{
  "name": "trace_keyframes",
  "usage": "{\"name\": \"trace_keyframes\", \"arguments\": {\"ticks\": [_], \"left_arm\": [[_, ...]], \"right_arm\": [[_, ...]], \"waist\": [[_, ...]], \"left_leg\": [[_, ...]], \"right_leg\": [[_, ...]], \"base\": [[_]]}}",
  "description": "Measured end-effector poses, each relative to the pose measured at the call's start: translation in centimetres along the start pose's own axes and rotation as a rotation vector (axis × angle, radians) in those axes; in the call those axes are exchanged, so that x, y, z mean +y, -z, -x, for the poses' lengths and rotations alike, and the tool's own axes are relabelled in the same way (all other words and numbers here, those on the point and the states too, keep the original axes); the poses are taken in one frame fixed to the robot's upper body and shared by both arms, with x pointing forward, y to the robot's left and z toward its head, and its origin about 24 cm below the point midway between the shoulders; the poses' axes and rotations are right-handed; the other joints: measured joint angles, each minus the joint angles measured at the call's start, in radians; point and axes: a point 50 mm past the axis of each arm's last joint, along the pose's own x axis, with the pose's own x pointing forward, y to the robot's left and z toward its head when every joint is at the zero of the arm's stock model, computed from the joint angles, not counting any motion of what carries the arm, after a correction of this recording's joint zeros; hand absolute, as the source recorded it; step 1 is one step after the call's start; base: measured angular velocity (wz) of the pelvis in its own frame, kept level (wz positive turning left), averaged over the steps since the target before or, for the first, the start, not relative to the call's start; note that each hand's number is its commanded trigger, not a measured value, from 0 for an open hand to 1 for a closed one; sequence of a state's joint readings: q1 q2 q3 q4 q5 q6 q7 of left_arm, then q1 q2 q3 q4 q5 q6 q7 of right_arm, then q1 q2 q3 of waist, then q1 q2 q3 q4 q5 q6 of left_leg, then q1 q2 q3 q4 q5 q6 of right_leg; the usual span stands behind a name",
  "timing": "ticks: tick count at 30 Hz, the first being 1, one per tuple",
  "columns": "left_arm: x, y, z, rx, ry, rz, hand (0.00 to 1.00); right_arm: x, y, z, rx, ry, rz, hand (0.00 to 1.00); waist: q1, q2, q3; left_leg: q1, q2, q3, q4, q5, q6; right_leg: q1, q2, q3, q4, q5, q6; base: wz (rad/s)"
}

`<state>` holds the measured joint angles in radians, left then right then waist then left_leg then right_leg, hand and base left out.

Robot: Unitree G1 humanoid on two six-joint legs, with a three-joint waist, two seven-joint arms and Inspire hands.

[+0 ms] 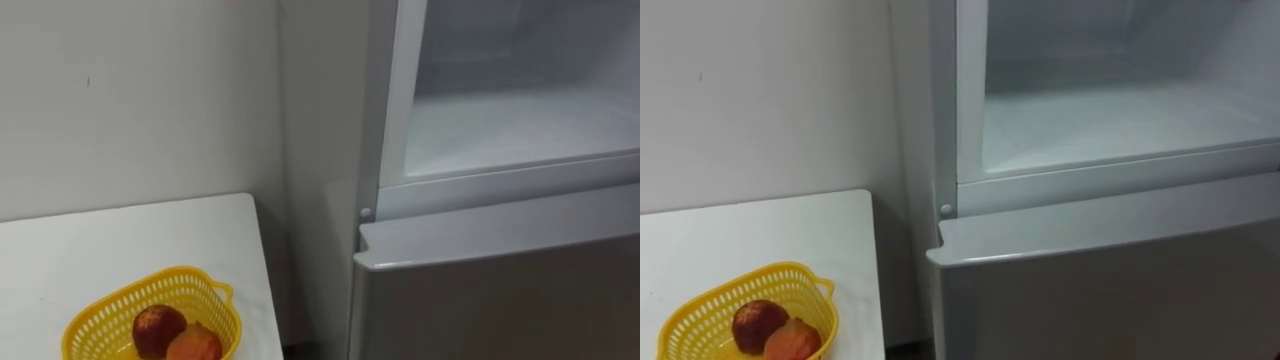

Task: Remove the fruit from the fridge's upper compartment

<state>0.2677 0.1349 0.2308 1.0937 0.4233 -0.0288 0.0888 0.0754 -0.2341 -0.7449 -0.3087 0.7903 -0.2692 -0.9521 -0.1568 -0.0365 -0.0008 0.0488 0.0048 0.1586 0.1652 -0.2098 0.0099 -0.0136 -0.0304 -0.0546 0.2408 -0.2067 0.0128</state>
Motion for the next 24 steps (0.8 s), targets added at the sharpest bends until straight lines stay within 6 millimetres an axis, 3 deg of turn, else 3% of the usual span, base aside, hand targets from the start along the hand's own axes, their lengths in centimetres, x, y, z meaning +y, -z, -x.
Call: {"name": "trace_keyframes", "arguments": {"ticks": [8,14,19,24], "left_arm": [[-0.4,0.0,0.0,-0.006,0.040,0.001,0.00],[-0.3,-0.4,0.0,-0.012,0.042,-0.002,0.00],[0.3,-0.5,-0.1,-0.015,0.035,-0.016,0.00],[0.5,-0.4,0.0,-0.010,0.025,-0.027,0.00]], "right_arm": [[0.3,0.4,0.3,0.021,-0.175,0.056,0.00],[1.6,2.2,1.6,0.120,-0.385,0.101,0.00],[2.9,3.6,2.8,0.204,-0.603,0.121,0.00],[3.8,4.7,4.2,0.283,-0.799,0.125,0.00]], "waist": [[0.001,-0.011,0.0066],[0.000,-0.023,0.0049],[0.002,-0.056,0.0055],[0.027,-0.057,-0.0002]], "left_leg": [[0.015,0.001,0.004,-0.001,0.000,0.000],[0.019,0.002,0.005,0.001,0.000,0.000],[0.024,0.008,0.004,0.007,0.000,-0.001],[0.024,0.009,-0.002,0.005,-0.001,-0.001]], "right_leg": [[0.015,0.000,-0.001,-0.003,-0.003,-0.002],[0.014,-0.001,-0.001,0.000,-0.002,-0.003],[0.019,0.002,-0.003,-0.004,0.000,-0.007],[0.033,0.004,-0.011,-0.020,0.012,-0.007]], "base": [[-0.01],[0.00],[0.00],[0.03]]}}
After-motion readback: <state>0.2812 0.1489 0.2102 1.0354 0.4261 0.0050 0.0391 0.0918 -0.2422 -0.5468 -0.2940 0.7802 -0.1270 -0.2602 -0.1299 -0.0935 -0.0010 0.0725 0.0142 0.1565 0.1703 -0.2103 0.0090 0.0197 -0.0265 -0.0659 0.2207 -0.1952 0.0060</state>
